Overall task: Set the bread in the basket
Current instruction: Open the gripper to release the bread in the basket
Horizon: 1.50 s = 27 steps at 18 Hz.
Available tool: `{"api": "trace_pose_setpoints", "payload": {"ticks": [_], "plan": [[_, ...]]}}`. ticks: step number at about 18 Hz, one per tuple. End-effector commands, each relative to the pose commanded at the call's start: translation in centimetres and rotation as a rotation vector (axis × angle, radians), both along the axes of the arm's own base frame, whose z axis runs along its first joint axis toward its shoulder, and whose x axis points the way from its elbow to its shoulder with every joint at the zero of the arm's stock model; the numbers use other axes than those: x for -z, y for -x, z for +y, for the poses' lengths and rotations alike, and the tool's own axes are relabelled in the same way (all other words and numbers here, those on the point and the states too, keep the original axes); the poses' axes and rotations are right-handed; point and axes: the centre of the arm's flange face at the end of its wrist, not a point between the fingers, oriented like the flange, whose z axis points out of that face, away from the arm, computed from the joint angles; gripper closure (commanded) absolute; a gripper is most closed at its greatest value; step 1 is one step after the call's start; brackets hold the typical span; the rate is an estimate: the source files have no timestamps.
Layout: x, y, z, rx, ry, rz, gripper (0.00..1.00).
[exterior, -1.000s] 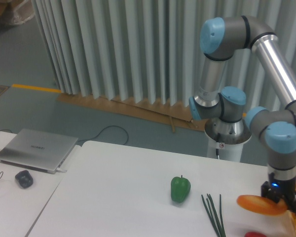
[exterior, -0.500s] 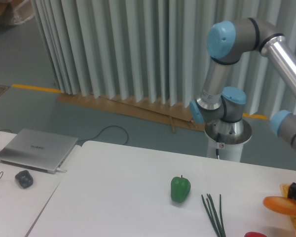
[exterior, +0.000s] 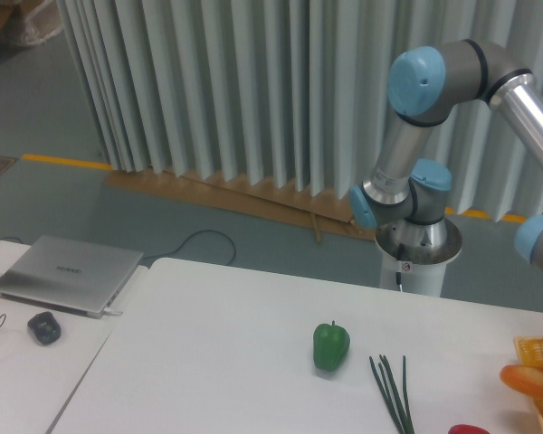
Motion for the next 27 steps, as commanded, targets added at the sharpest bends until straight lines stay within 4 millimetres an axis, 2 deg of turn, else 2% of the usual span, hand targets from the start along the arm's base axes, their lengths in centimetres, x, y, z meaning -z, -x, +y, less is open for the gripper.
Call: {"api": "trace_pose_setpoints", "payload": {"ticks": [1,2,7,13,18,27], "plan": [[0.1,0.0,0.0,0.0,-0.001,-0.002,0.51],[0.4,0.1,0.1,0.0,0.001,-0.004,0.01],[0.2,0.4,0.3,0.003,0.002,0.002,0.0],[-2.1,2.0,0.6,0.0,-0.019,0.048,0.0],[-1.6,4.5,-1.9,-0.016,-0.058,0.037,0.0],[-7.5,4.3,-1.4,0.0,-0.097,0.13,0.0]]}}
